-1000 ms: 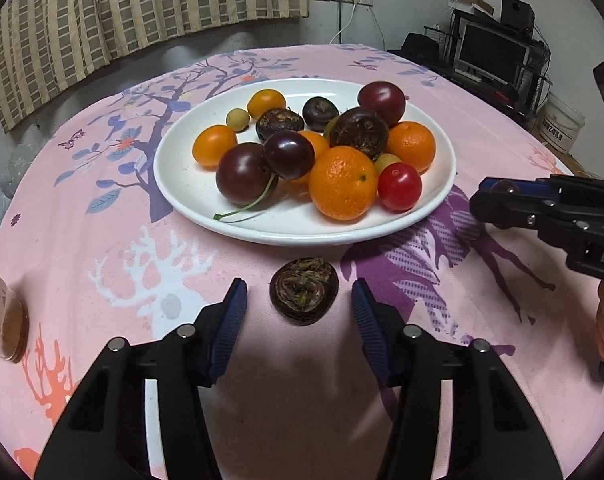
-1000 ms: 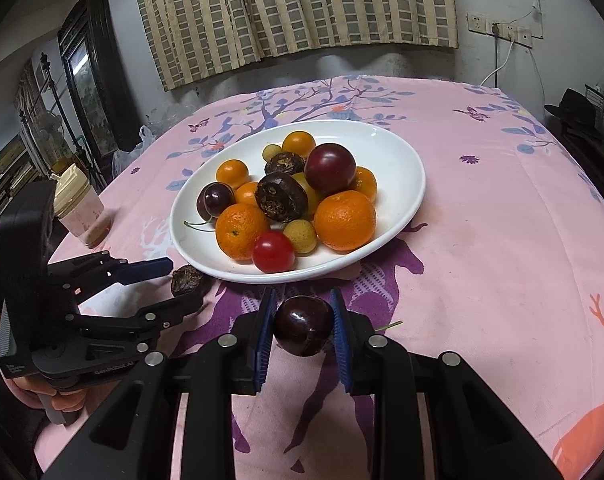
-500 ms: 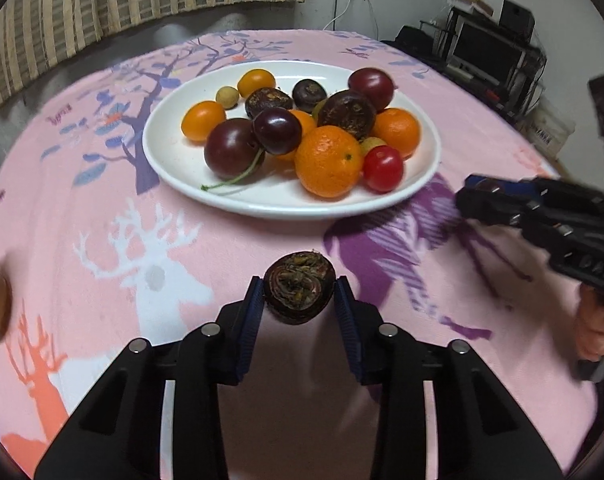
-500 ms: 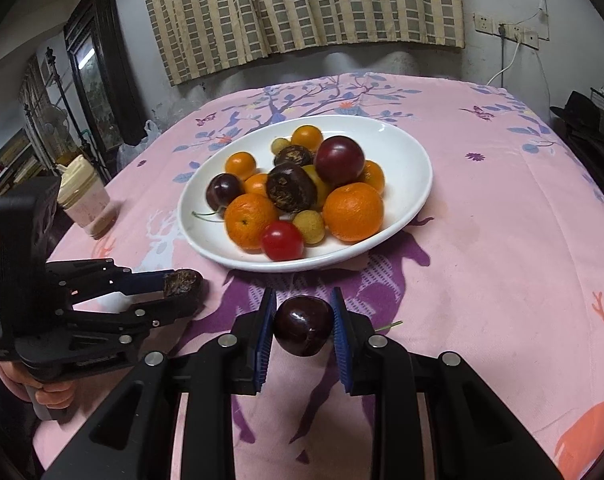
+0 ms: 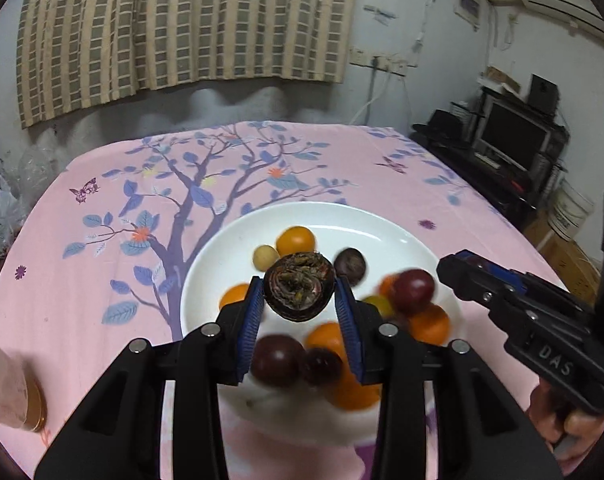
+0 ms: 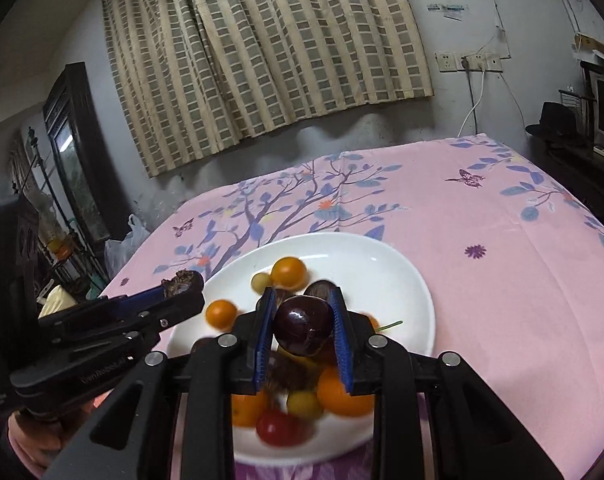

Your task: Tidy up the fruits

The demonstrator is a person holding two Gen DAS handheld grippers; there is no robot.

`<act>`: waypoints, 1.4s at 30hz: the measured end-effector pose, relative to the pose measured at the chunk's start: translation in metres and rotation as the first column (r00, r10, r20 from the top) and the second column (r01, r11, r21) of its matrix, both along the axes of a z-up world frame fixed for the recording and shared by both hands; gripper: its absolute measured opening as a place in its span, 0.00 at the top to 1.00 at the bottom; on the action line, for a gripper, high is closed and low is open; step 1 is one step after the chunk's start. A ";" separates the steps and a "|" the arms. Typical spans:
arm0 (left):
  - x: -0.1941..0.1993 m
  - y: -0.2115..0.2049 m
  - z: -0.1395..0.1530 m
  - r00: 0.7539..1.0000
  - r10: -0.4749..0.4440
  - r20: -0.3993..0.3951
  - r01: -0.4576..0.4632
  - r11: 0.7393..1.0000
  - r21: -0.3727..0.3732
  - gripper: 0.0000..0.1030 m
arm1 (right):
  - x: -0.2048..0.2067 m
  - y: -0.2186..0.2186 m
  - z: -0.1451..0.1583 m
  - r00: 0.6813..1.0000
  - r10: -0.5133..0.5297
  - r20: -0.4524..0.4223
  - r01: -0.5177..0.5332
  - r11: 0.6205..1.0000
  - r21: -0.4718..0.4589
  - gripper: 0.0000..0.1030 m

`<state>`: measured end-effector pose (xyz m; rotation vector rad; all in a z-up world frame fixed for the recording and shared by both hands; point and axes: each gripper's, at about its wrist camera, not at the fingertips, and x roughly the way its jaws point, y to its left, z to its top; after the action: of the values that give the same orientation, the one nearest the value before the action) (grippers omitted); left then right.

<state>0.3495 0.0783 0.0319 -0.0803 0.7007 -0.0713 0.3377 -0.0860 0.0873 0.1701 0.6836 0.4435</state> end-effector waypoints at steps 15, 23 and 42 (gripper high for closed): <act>-0.028 0.014 0.018 0.985 0.150 0.084 -0.157 0.984 0.083 0.06 | -0.024 -0.014 0.016 0.999 -0.030 0.033 0.032 0.997 -0.068 0.03; -0.102 0.011 0.005 0.991 0.119 0.065 -0.127 0.982 0.138 0.05 | -0.099 -0.038 0.001 0.999 0.033 0.026 -0.026 0.972 -0.235 0.03; -0.190 0.042 -0.023 0.985 0.172 0.012 -0.173 0.983 0.059 0.05 | -0.157 -0.062 -0.007 0.998 0.032 0.054 -0.013 0.949 -0.314 0.03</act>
<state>0.1591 0.1200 0.0085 -0.0830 0.6861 0.1157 0.1811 -0.1478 0.0801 -0.1516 0.6895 0.3549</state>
